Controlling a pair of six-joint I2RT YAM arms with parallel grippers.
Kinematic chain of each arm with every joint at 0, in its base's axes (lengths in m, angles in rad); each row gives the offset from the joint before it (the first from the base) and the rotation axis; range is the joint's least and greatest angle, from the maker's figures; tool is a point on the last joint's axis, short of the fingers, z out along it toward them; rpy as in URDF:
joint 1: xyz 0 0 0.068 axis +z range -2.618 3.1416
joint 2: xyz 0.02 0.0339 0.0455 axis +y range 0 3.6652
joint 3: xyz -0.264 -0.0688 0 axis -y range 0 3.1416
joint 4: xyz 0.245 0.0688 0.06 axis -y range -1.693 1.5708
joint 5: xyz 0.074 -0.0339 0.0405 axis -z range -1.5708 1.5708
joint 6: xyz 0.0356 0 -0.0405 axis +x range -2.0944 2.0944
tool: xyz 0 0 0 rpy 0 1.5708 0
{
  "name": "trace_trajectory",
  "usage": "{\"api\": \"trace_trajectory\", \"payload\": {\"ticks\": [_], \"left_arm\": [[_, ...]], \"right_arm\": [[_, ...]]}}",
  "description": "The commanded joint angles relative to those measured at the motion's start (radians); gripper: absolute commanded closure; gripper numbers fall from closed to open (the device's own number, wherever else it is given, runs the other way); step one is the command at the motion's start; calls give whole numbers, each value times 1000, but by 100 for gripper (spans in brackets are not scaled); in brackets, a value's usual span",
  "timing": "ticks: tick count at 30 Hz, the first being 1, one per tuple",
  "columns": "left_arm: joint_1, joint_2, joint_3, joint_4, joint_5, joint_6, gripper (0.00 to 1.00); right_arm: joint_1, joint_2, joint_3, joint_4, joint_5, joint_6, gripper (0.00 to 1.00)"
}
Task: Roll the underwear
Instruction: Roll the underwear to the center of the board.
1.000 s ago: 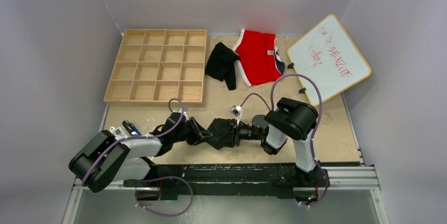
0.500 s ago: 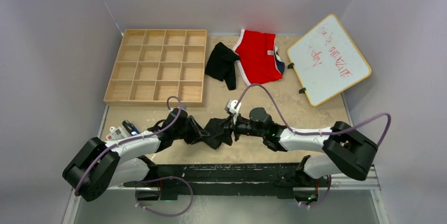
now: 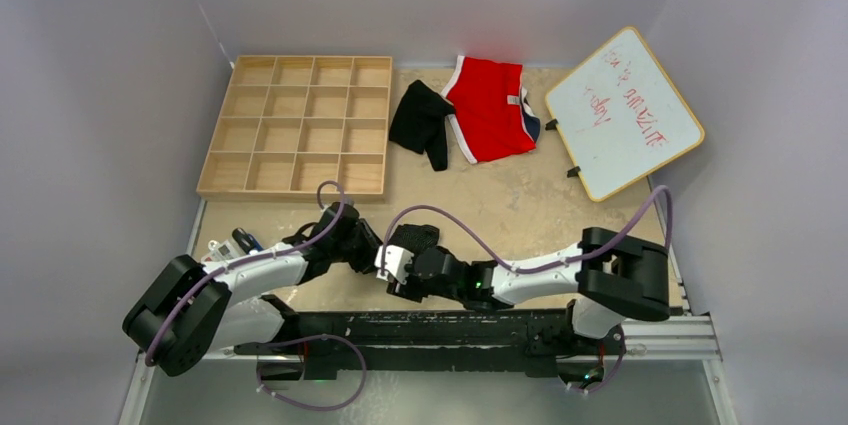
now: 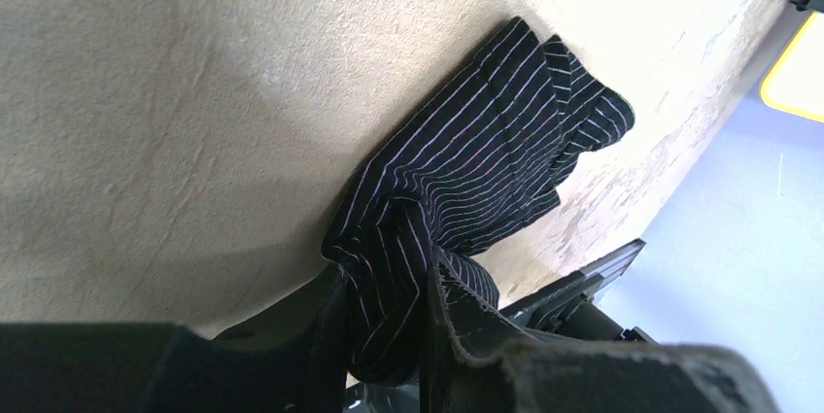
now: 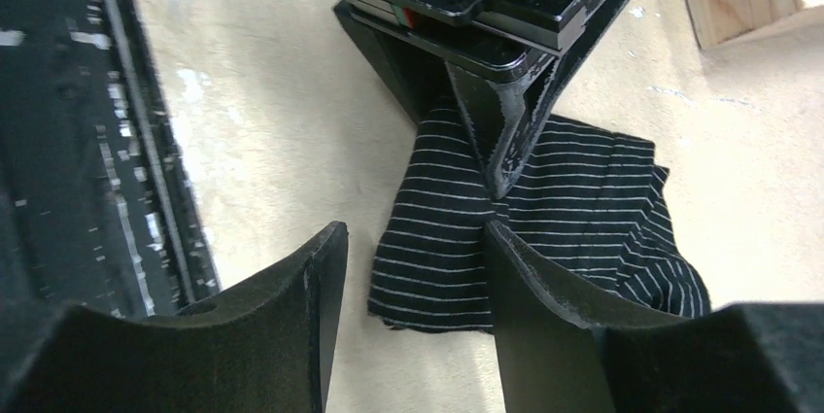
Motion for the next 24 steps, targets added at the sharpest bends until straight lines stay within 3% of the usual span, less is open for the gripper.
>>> {"api": "trace_trajectory", "payload": {"ticks": [1,3,6,10,12,16,18,20,24], "left_arm": [[1,15,11,-61,-16,1,100],[2,12,13,-62,-18,3,100],[1,8,12,-69,-23,3,100],[2,-10,5,-65,-20,5,97],[2,-31,1,-72,-28,5,84],[3,-99,-1,-110,-60,16,50],[3,-148,-12,-116,-79,16,26],[4,-205,-28,-114,-96,16,18],[5,-309,-56,-121,-133,11,14]], "right_arm": [[16,55,48,-1,143,-64,47],[20,74,49,-2,156,-70,54],[24,73,30,21,160,-65,74],[20,67,1,25,69,6,92],[8,65,-16,40,36,50,99],[-97,26,-85,159,-196,211,100],[-171,11,-133,262,-329,305,100],[-235,20,-163,362,-456,372,100],[-345,91,-146,411,-666,473,100]]}}
